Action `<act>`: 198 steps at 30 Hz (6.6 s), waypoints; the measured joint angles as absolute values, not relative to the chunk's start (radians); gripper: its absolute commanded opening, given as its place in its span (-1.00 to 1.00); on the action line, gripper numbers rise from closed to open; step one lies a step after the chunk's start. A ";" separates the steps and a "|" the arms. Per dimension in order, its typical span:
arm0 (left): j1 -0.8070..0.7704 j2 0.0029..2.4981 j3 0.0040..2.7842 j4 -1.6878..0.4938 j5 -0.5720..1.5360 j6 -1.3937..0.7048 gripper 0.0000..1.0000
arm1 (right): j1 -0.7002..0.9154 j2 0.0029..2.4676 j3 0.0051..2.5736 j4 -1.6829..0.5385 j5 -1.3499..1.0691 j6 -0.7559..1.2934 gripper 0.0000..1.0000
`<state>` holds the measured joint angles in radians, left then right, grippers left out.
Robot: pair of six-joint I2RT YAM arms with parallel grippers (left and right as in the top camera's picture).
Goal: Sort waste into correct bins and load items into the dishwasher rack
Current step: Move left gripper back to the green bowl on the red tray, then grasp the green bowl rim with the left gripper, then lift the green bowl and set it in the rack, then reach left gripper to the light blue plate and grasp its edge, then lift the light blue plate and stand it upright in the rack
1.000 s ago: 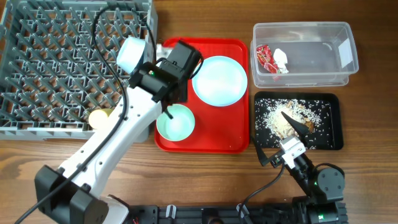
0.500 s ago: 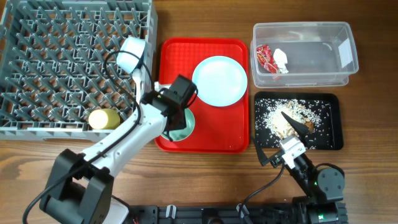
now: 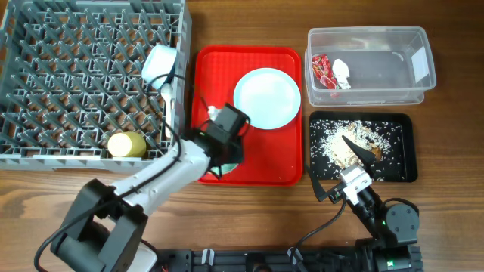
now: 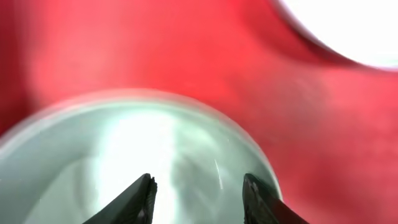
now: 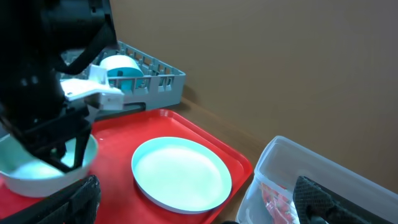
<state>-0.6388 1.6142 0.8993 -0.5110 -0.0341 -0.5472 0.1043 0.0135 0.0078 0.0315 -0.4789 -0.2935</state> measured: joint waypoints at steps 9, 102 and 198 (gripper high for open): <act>-0.667 1.599 0.926 -0.612 -0.001 -0.516 0.08 | 0.104 0.014 0.008 0.031 -0.479 -0.294 1.00; -0.469 1.756 1.229 -1.248 -1.156 -0.556 0.48 | 0.104 0.014 0.008 0.031 -0.479 -0.294 1.00; -0.170 1.767 1.418 -0.713 -1.211 -0.004 -0.69 | 0.104 0.013 0.008 0.031 -0.479 -0.294 1.00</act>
